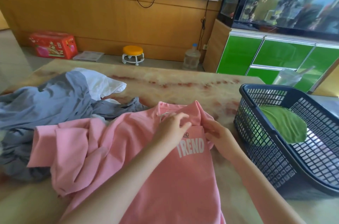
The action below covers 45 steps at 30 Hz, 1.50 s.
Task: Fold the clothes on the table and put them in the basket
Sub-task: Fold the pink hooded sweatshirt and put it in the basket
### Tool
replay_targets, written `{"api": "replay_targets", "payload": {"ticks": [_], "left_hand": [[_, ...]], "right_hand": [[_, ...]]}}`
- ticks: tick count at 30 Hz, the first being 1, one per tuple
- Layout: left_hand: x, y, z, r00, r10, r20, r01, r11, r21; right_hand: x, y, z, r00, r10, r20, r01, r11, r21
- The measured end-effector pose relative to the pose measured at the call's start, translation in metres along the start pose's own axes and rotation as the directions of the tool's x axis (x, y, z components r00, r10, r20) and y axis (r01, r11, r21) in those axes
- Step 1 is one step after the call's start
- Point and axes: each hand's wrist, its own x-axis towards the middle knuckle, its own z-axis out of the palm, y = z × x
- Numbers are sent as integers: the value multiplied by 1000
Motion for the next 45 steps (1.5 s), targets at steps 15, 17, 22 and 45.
{"api": "replay_targets", "payload": {"ticks": [15,17,22,45], "left_hand": [[-6,-40,21,935,-97,340,127,990,-69],[-1,-37,22,932,-105,347,136,989,-64],[5,-39,29,921,-152,359,172,985,-26],[22,-57,30,844,-341,414,147,890,432]], "right_hand": [[105,12,-13,830,489,-269,-540,825,-166],[116,31,-18,750,633,-191,-661,729,-179],[110,33,-20,721,688,-81,-683,686,-253],[207,13,-11,902,369,-224,-421,865,-273]]}}
